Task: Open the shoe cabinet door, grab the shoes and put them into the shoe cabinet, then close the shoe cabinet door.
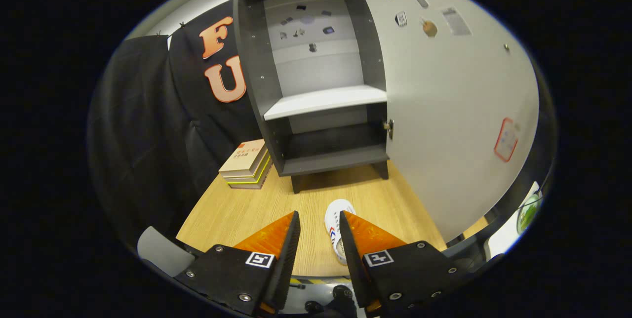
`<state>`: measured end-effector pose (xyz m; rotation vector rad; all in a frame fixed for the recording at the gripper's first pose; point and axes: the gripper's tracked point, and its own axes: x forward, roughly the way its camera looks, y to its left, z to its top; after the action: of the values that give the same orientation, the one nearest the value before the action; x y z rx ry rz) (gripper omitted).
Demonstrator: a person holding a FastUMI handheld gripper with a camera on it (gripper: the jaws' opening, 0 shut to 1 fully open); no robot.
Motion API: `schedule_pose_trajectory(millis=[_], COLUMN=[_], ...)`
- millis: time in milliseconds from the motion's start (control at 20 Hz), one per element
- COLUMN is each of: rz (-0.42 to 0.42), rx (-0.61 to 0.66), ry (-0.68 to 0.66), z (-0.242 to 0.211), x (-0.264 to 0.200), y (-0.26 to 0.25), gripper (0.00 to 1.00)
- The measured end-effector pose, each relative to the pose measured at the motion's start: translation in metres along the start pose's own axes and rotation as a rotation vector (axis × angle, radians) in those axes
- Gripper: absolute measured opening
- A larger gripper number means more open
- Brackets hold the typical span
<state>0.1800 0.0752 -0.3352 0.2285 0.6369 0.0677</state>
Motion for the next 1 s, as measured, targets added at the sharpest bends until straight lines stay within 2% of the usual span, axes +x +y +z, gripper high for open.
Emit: schedule_pose_trajectory(millis=[250, 600, 800, 1000], rz=[0.016, 0.007, -0.006, 0.03], rx=[0.111, 0.222, 0.292, 0.378], ry=[0.143, 0.284, 0.328, 0.349], z=[-0.058, -0.117, -0.134, -0.136], x=[0.056, 0.125, 0.159, 0.181], y=[-0.012, -0.034, -0.051, -0.047], gripper=[0.58, 0.59, 0.59, 0.59])
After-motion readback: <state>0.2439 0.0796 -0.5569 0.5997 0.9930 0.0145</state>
